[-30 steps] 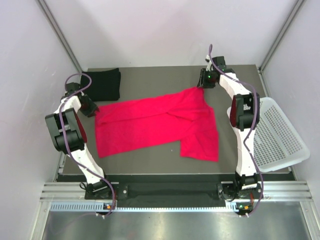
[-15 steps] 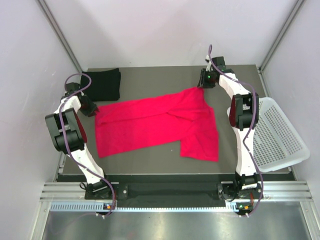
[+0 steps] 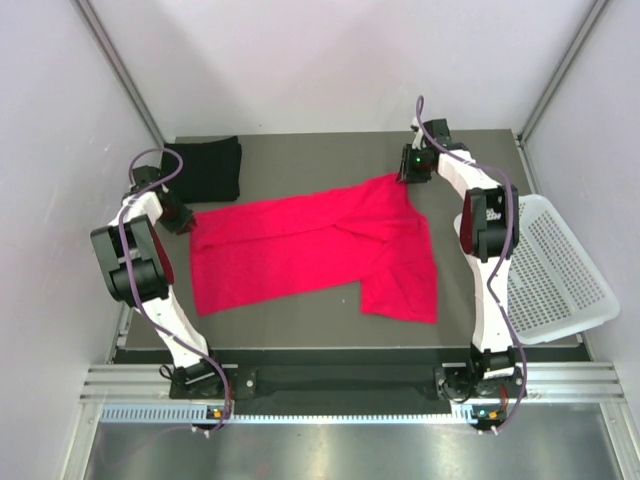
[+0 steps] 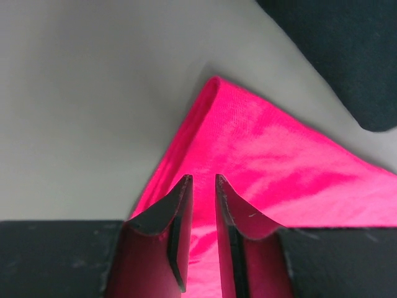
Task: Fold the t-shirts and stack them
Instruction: Fold the tshirt
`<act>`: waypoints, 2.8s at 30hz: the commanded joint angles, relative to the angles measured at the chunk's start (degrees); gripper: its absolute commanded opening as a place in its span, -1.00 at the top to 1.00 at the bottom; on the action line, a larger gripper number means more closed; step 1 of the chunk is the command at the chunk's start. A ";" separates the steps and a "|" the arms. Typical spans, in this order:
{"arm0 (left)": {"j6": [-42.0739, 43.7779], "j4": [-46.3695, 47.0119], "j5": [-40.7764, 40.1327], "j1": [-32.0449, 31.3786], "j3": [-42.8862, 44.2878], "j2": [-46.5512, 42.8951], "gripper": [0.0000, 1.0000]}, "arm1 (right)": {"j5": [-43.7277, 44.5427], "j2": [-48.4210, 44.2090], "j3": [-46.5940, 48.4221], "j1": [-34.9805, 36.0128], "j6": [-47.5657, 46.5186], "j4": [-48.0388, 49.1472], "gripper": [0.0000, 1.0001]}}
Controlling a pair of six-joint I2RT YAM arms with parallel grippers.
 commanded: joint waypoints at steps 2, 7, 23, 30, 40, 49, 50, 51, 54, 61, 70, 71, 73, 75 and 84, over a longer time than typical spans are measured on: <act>1.58 -0.09 -4.76 0.51 3.73 0.39 0.46 | -0.62 -4.95 -0.56 -1.00 -0.68 0.97 0.36; 2.46 -0.44 -4.07 0.69 5.93 2.15 0.43 | -0.44 -4.95 -0.82 -1.09 -0.94 0.80 0.36; 1.23 2.72 1.64 0.78 5.85 5.32 0.44 | -0.70 -4.51 -0.91 -1.18 -0.59 0.97 0.36; 1.23 2.72 1.38 0.78 6.03 5.49 0.65 | -0.35 -5.13 -1.70 -1.44 0.46 1.15 0.28; 1.84 2.10 -1.08 0.87 6.90 5.05 1.00 | -1.76 -6.71 -3.64 -1.71 0.90 2.03 0.30; 2.37 1.57 -0.82 0.87 7.52 5.32 1.00 | -4.31 -7.06 -4.34 -1.44 1.69 5.10 0.42; 2.37 1.49 -0.82 0.87 7.61 5.32 1.00 | -4.22 -7.06 -4.43 -1.27 1.78 5.37 0.45; 2.37 1.23 -0.91 0.87 7.69 5.32 1.00 | -4.22 -6.97 -4.08 -1.27 2.04 5.72 0.51; 2.46 1.05 -1.17 0.78 8.31 5.67 1.00 | -4.57 -5.92 -2.16 -1.27 3.01 5.37 0.55; 2.20 0.35 -1.87 0.87 9.63 6.28 1.00 | -5.27 -3.63 -0.56 -1.27 4.85 5.10 0.79; 1.93 0.96 -3.19 1.57 10.51 7.95 1.00 | -0.01 -3.37 -0.12 -2.67 7.67 8.44 1.00; 1.93 1.22 -3.28 1.66 10.59 8.04 1.00 | 0.35 -3.37 0.05 -2.76 7.58 8.79 1.00; 1.76 1.92 -3.72 1.83 10.51 8.39 1.00 | 1.40 -3.89 -0.03 -3.29 7.50 10.28 1.00; 1.32 2.54 -3.98 2.01 10.60 8.74 1.00 | 1.93 -3.98 0.49 -3.55 7.23 10.64 1.00; 0.00 5.35 -3.90 3.06 10.85 9.18 1.00 | 0.97 -2.23 1.81 -4.52 6.79 11.87 1.00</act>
